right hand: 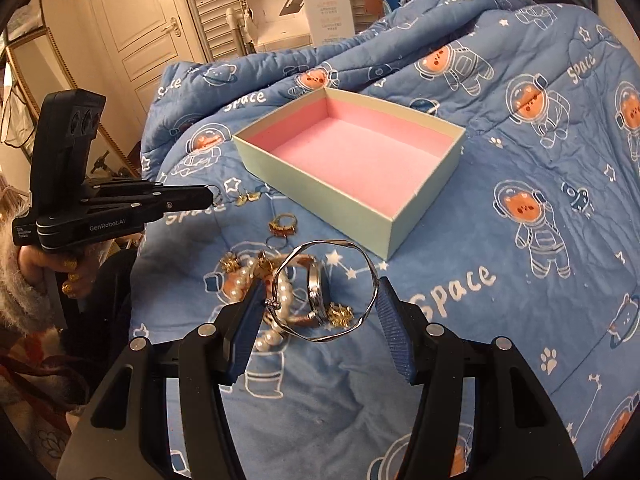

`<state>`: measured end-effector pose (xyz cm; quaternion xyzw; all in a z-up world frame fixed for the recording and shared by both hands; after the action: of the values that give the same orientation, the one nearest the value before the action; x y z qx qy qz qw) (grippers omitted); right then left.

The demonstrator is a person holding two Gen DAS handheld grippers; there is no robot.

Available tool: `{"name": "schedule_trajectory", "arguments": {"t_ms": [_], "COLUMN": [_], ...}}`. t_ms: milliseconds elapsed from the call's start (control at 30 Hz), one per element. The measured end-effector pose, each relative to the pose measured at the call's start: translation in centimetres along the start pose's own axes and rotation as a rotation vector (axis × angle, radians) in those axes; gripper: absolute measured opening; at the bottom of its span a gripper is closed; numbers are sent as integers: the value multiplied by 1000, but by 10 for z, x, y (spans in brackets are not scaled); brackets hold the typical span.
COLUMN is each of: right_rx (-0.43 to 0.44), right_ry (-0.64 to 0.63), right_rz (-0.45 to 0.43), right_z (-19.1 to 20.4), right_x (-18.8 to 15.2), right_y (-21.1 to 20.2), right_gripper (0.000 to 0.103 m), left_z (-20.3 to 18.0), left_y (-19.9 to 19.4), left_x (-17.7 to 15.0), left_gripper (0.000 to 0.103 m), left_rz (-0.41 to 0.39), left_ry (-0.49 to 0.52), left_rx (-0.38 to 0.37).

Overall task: Organize jewelry
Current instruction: 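Grasp the small silver ring with the left tool while the right grasps the twisted silver bangle, then lower the ring and bangle into the pink-lined box and open both tools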

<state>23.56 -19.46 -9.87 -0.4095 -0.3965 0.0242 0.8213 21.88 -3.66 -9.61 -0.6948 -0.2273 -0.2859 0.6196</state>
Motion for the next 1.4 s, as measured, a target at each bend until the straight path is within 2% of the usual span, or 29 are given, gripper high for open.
{"name": "schedule_trajectory", "arguments": {"t_ms": [133, 267, 400, 567, 667, 933, 1033, 1267, 1400], "right_rx": [-8, -67, -119, -148, -147, -121, -117, -122, -144], "right_ry": [-25, -43, -50, -64, -36, 22, 50, 45, -1], "right_rz": [-18, -9, 51, 128, 155, 226, 248, 272, 302], "right_z": [2, -10, -25, -40, -51, -76, -85, -94, -96], "right_x": [37, 72, 95, 105, 110, 115, 114, 117, 118], "right_y": [5, 20, 42, 71, 85, 113, 121, 131, 136], "right_gripper": [56, 56, 56, 56, 56, 57, 57, 57, 57], "left_z": [-5, -2, 2, 4, 1, -7, -7, -6, -6], "left_y": [-2, 10, 39, 79, 99, 137, 148, 158, 159], "left_x": [32, 65, 88, 102, 107, 113, 112, 112, 113], "left_gripper": [4, 4, 4, 4, 4, 4, 4, 4, 4], "left_rz": [-24, -24, 46, 144, 199, 272, 285, 295, 293], "left_ry": [37, 90, 118, 127, 101, 103, 102, 97, 99], "left_rx": [6, 34, 40, 41, 13, 36, 64, 68, 73]}}
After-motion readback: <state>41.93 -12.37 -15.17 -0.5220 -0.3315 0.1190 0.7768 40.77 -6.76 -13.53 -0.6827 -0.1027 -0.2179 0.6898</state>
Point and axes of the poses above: each gripper's, at about its wrist camera, not at the fingertips, and y roughly the way its jaws point, z to its left, x to its top, the point moved 6 cm from there along y, roughly the way its jaws point, and after that the axes turned 13 degrees about x, right-handed, at the moved point
